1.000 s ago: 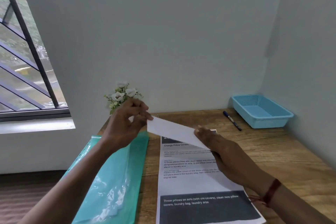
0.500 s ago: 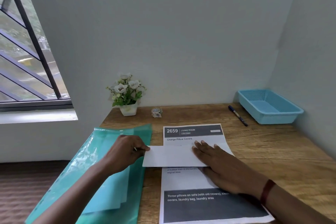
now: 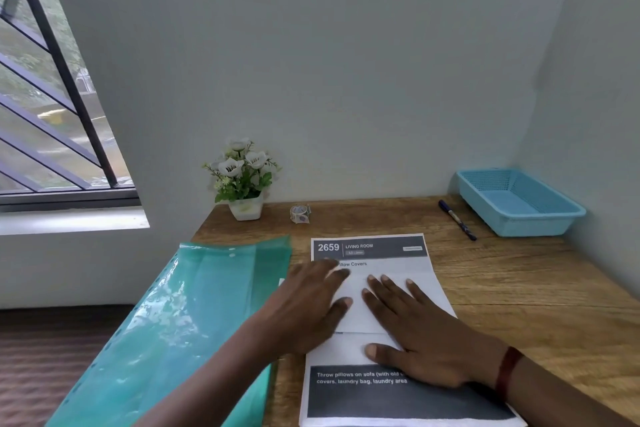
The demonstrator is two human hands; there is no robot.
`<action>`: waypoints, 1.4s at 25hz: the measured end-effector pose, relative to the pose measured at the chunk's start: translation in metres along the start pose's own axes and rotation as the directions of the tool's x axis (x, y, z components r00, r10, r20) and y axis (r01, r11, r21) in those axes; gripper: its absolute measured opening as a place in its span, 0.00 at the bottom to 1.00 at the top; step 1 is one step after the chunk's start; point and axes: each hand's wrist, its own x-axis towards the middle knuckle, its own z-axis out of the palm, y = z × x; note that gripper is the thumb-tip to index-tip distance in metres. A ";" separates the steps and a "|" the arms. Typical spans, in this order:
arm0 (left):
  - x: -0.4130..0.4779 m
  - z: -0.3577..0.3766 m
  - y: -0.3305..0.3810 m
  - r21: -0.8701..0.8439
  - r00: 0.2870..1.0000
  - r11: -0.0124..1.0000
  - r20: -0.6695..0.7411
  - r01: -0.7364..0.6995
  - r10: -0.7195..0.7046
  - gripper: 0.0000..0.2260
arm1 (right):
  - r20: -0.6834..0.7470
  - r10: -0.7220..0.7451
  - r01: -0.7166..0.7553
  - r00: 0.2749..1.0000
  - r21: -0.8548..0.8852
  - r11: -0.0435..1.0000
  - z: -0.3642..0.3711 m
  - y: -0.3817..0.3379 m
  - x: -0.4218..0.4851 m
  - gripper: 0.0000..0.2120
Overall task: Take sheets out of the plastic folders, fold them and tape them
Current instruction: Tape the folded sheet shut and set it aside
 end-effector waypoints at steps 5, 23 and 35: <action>0.007 0.031 0.005 0.034 0.977 0.999 0.210 0.023 -0.029 0.29 | -0.023 -0.006 0.007 1.000 0.017 1.000 0.000 -0.001 0.000 0.37; 0.003 0.029 0.008 -0.077 0.991 0.995 0.117 0.067 -0.058 0.30 | -0.229 -0.013 0.043 0.973 0.126 0.991 -0.083 0.004 0.060 0.26; 0.005 -0.003 -0.007 -0.459 0.715 0.841 -0.481 0.288 -0.507 0.18 | -0.445 0.236 -0.087 0.864 0.329 0.940 -0.077 0.014 0.243 0.09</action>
